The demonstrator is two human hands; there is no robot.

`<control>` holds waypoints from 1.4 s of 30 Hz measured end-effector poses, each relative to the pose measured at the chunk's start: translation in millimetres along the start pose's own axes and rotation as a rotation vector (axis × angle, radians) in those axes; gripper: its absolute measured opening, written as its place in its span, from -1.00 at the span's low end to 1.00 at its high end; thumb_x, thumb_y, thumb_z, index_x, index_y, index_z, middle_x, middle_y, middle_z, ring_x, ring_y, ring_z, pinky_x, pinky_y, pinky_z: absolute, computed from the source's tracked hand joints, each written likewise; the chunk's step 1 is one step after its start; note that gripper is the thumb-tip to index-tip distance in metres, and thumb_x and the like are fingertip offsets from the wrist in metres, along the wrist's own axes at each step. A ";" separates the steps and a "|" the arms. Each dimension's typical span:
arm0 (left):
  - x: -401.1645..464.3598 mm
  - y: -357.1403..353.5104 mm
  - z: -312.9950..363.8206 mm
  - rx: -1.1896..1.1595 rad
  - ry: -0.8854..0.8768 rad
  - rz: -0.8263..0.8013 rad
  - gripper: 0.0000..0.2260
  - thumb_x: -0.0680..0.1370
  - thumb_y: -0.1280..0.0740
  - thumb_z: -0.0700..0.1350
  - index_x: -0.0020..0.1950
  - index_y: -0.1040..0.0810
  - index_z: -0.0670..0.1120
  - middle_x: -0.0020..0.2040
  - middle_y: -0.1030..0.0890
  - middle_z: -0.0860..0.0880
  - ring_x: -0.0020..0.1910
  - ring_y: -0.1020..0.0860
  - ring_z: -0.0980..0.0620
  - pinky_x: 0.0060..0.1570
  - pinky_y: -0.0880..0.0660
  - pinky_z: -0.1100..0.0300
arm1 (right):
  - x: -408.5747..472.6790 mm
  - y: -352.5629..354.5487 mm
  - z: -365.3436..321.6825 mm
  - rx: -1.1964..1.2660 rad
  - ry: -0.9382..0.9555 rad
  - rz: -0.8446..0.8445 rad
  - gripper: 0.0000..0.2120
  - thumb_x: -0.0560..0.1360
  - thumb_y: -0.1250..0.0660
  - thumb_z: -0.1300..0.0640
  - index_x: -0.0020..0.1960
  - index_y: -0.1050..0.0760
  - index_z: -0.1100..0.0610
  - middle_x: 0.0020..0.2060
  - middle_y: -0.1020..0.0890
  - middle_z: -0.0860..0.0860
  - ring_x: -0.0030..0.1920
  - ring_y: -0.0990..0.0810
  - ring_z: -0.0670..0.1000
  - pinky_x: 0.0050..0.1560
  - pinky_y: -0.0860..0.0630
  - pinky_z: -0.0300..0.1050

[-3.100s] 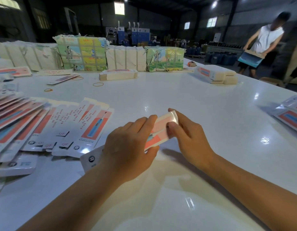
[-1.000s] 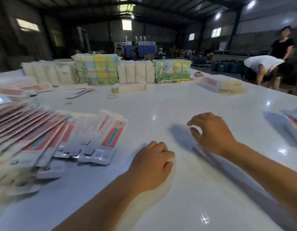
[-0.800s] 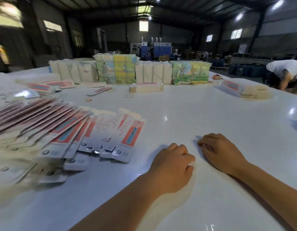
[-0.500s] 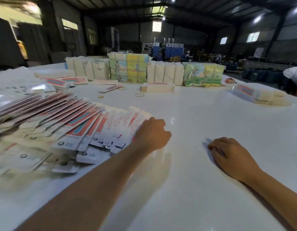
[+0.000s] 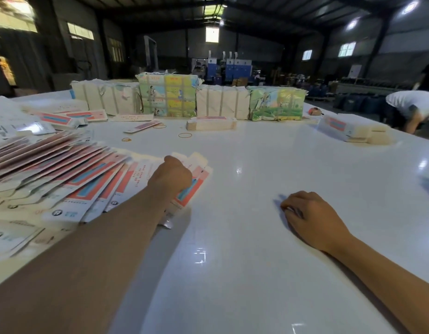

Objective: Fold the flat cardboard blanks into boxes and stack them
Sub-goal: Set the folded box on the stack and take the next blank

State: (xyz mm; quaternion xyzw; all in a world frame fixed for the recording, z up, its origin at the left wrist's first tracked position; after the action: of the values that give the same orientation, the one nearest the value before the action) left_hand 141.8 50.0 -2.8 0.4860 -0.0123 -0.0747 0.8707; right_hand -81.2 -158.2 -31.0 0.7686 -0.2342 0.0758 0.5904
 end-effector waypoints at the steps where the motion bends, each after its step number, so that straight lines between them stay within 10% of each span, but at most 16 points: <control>1: -3.3 -1.0 6.4 -0.024 -0.042 0.031 -0.84 0.54 -0.25 -0.11 0.00 -0.31 -0.14 -0.15 -0.51 -0.12 -0.31 -0.47 0.01 -0.43 -0.33 0.18 | 0.0 -0.4 0.2 -0.002 -0.002 -0.003 -0.85 0.53 -0.26 0.20 -0.05 -0.62 0.16 -0.03 -0.61 0.05 0.03 -0.52 0.15 0.05 -0.45 0.00; 9: -104.5 -27.3 43.6 0.046 -0.495 -0.348 -0.06 0.08 -0.17 0.61 0.35 -0.29 0.14 0.12 -0.41 0.08 -0.09 -0.49 0.06 -0.18 -0.40 0.21 | 0.5 2.1 -3.2 -0.055 -0.035 -0.034 -0.82 0.53 -0.23 0.15 0.00 -0.59 0.14 -0.02 -0.56 0.00 0.05 -0.47 0.14 -0.01 -0.41 -0.07; 23: -141.1 -26.7 26.6 0.205 -0.769 0.133 -0.49 0.40 -0.27 0.34 0.24 -0.36 0.12 0.06 -0.53 0.14 -0.12 -0.50 0.08 -0.26 -0.42 0.24 | -1.1 6.6 5.7 0.099 -0.104 0.062 -0.80 0.52 -0.22 0.23 -0.19 -0.57 0.23 -0.14 -0.61 0.09 -0.08 -0.53 0.11 -0.08 -0.43 -0.05; 28: -132.0 -27.7 24.4 0.181 -0.718 0.103 -0.55 0.41 -0.23 0.36 0.17 -0.37 0.13 0.00 -0.54 0.13 -0.20 -0.44 0.08 -0.38 -0.28 0.28 | -9.8 25.4 -3.3 0.439 -0.109 0.426 -0.82 0.52 -0.26 0.33 -0.06 -0.64 0.19 -0.18 -0.63 -0.04 -0.22 -0.56 -0.10 -0.13 -0.46 -0.25; 42: -130.9 -37.3 28.3 0.129 -0.756 0.038 -0.49 0.38 -0.20 0.40 0.20 -0.36 0.14 0.08 -0.56 0.17 -0.21 -0.46 0.13 -0.41 -0.26 0.41 | -10.5 12.6 -21.3 0.843 -0.194 0.318 -0.79 0.54 -0.29 0.30 0.12 -0.51 0.09 -0.19 -0.64 0.03 -0.33 -0.55 -0.12 -0.29 -0.54 -0.26</control>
State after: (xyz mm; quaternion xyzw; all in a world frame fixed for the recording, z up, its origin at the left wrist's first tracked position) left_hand 5.3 25.4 -12.9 0.4776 -0.3460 -0.2316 0.7737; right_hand -92.7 -137.7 -17.9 0.8999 -0.3520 0.1816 0.1826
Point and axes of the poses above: each hand's wrist, its own x-axis towards the middle knuckle, its own y-axis out of the back of the hand, z = x × y, the point moved 3 cm from there along x, towards the middle knuckle
